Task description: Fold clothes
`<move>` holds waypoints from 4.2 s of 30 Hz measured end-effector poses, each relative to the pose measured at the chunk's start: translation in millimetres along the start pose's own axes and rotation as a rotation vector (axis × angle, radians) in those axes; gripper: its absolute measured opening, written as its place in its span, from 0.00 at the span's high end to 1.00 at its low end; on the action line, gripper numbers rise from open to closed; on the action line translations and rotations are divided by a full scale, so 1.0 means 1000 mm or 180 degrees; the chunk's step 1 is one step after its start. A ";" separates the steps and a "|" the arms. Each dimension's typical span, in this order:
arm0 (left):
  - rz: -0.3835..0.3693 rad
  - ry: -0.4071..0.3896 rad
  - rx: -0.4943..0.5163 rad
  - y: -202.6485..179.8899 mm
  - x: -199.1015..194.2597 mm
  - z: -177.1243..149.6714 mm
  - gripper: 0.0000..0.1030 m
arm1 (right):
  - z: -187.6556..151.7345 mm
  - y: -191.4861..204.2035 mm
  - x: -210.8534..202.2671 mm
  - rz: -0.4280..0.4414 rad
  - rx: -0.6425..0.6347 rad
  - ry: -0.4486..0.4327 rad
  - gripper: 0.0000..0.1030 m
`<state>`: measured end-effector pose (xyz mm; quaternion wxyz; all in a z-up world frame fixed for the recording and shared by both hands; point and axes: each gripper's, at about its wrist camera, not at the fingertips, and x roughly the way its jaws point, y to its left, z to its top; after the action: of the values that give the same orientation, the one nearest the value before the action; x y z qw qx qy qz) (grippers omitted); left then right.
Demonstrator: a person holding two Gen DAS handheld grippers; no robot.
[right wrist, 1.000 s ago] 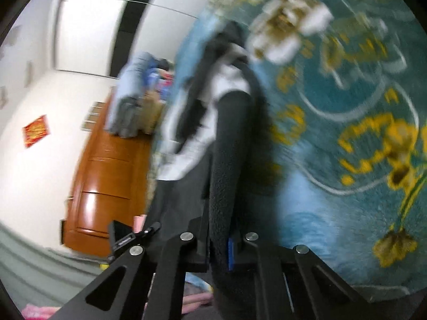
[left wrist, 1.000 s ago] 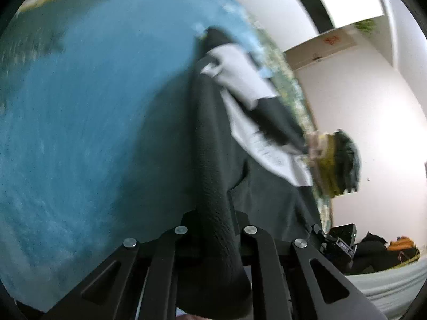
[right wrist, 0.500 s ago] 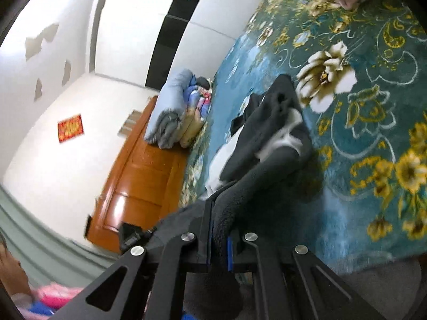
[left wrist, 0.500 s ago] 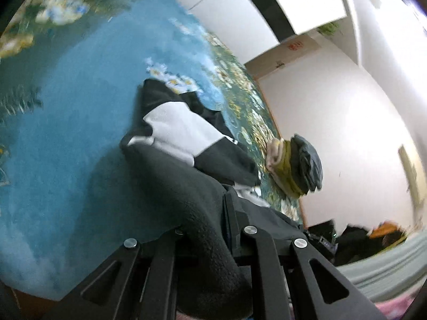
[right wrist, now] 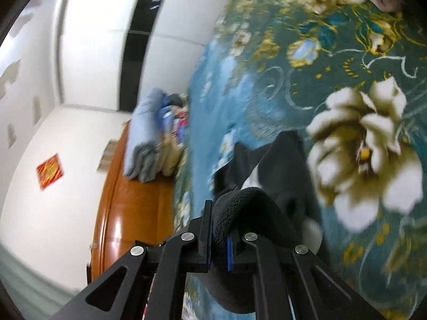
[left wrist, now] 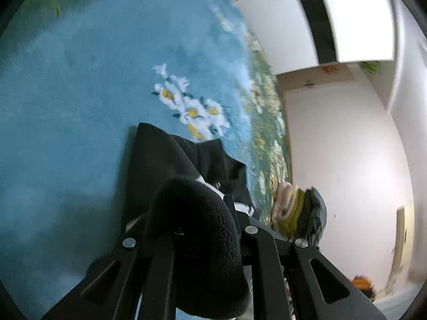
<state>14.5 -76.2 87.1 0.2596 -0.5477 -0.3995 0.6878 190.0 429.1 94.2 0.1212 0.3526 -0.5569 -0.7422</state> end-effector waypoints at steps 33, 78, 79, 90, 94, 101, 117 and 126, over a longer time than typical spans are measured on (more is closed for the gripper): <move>0.0953 -0.0268 0.0445 0.035 -0.003 0.015 0.38 | 0.024 -0.004 0.041 -0.1279 -0.0963 0.0330 0.45; 0.0847 -0.0382 0.0110 0.043 0.029 0.035 0.92 | 0.047 -0.021 0.056 -0.1250 -0.0388 -0.0095 0.91; 0.0843 -0.0367 0.0129 0.041 0.028 0.035 0.91 | 0.046 -0.018 0.057 -0.1245 -0.0427 -0.0067 0.91; 0.1204 -0.0677 0.0877 -0.018 -0.030 0.007 0.71 | 0.030 0.031 0.010 -0.1352 -0.0921 -0.0357 0.83; 0.0983 -0.0509 0.1371 -0.063 -0.012 -0.022 0.58 | -0.005 0.080 0.042 -0.1383 -0.1610 -0.0061 0.74; 0.1341 -0.0183 0.1606 -0.051 0.035 -0.052 0.58 | -0.047 0.064 0.070 -0.1582 -0.1873 0.0117 0.70; 0.1043 -0.0484 0.1136 -0.015 -0.029 -0.068 0.46 | -0.053 0.036 0.016 -0.1104 -0.1336 -0.0095 0.40; 0.0763 -0.0220 0.0386 0.060 -0.028 -0.093 0.28 | -0.076 -0.056 -0.030 -0.0705 -0.0145 -0.0238 0.24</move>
<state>115.5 -106.2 44.9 0.1943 -0.5509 -0.2975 0.7552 273.5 409.7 44.7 0.0256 0.3811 -0.5017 -0.7761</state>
